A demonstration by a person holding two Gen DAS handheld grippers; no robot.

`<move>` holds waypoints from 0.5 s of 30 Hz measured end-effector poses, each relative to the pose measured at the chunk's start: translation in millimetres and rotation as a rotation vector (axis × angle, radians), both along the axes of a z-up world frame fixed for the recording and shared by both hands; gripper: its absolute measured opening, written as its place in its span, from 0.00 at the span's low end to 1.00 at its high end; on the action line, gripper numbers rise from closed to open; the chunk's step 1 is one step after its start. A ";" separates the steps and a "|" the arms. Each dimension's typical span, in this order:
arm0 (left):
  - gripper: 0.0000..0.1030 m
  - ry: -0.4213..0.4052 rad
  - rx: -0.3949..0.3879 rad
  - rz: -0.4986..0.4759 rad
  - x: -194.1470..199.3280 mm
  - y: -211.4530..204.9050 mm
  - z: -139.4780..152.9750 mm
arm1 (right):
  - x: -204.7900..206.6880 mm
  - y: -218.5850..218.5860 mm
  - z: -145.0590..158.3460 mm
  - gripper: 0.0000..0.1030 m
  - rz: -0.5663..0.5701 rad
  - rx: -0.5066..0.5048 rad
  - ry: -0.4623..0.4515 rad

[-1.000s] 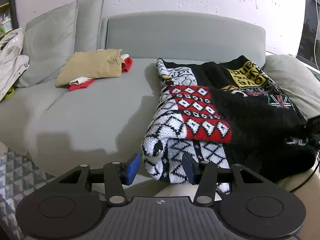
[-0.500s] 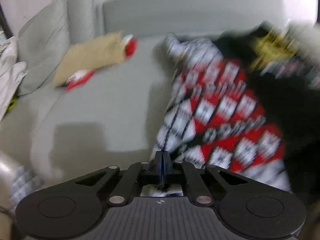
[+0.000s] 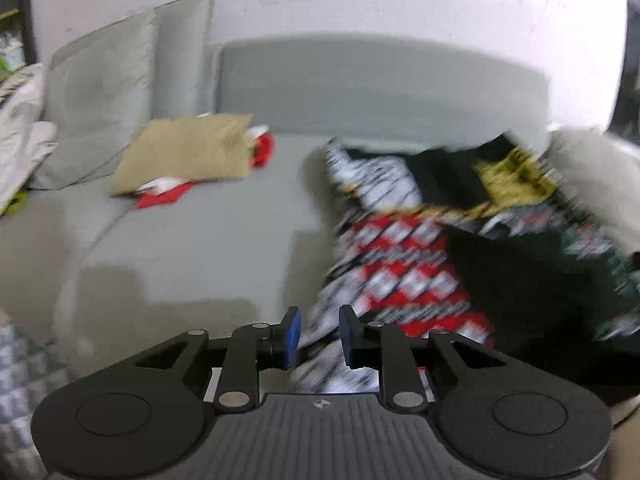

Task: Fold clothes

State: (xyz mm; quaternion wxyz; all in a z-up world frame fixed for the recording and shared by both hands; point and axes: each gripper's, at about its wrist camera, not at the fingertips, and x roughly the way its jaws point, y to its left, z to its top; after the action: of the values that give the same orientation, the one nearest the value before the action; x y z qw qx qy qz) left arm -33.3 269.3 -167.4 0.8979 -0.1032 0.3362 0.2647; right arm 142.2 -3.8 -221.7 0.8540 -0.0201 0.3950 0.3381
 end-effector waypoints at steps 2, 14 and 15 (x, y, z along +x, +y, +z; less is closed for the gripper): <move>0.19 -0.030 -0.033 -0.042 18.5 -0.1 5.0 | 6.6 8.2 4.0 0.47 0.004 0.027 0.014; 0.20 0.132 -0.043 -0.066 120.0 33.2 -64.1 | 49.1 72.9 -66.6 0.25 0.064 -0.123 0.039; 0.20 0.156 -0.011 -0.084 122.5 28.0 -61.3 | 48.6 74.9 -65.6 0.26 0.068 -0.137 0.035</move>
State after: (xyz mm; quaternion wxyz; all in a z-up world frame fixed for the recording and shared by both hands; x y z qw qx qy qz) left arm 89.3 297.4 -228.7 0.8789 -0.0729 0.4104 0.2320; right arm 190.8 71.1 -287.4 0.8316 -0.0860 0.4314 0.3391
